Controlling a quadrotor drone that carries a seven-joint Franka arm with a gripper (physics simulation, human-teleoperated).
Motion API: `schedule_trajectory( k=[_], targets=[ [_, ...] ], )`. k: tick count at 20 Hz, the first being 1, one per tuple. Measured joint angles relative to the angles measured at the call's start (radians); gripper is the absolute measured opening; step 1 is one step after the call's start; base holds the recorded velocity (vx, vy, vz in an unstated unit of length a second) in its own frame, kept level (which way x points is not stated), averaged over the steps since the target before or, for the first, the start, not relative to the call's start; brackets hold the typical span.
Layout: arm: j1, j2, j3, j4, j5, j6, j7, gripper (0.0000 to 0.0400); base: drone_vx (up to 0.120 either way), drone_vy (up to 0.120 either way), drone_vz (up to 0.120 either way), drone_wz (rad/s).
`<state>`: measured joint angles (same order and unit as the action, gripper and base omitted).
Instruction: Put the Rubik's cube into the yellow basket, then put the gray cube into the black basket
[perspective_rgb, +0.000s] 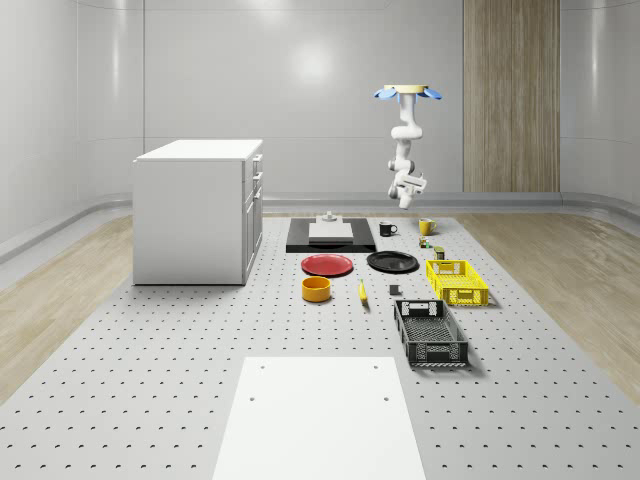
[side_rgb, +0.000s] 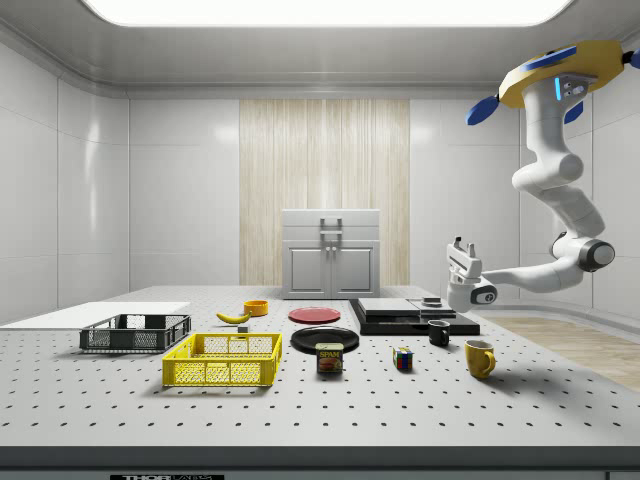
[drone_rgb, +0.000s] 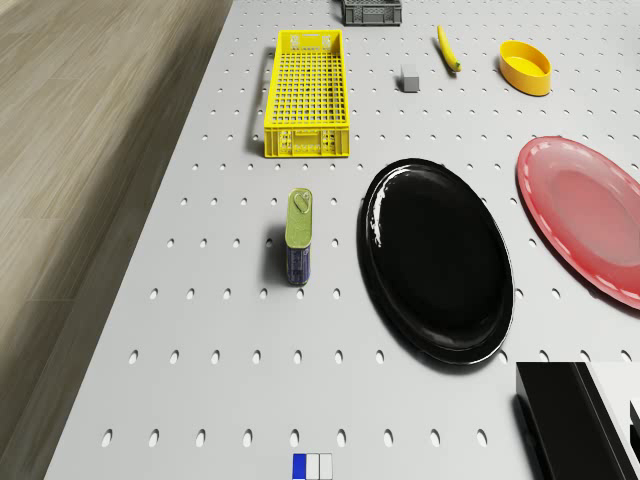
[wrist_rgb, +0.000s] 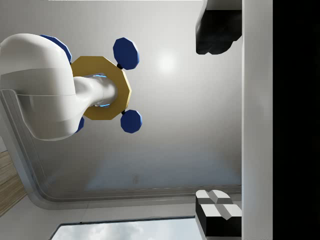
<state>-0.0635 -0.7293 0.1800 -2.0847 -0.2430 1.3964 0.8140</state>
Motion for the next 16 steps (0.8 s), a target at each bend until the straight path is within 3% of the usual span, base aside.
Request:
schedule_trajectory(
  k=[6,8,11,13,16],
  targets=[
    [-0.09,-0.03,0.262,-0.126,-0.386,0.019,0.064,0.04,0.12,0.0,0.0,0.0],
    [-0.14,-0.052,0.387,-0.223,-0.586,0.028,0.108,0.04,0.12,0.0,0.0,0.0],
    [-0.244,-0.094,0.578,-0.414,-0.925,0.028,0.209,0.04,0.12,0.0,-0.12,0.0],
    [-0.336,-0.123,0.69,-0.541,-1.145,0.008,0.296,0.04,0.12,0.0,-0.12,0.0],
    [-0.497,-0.164,0.823,-0.68,-1.411,-0.054,0.429,0.04,0.12,0.0,-0.12,0.0]
  ],
)
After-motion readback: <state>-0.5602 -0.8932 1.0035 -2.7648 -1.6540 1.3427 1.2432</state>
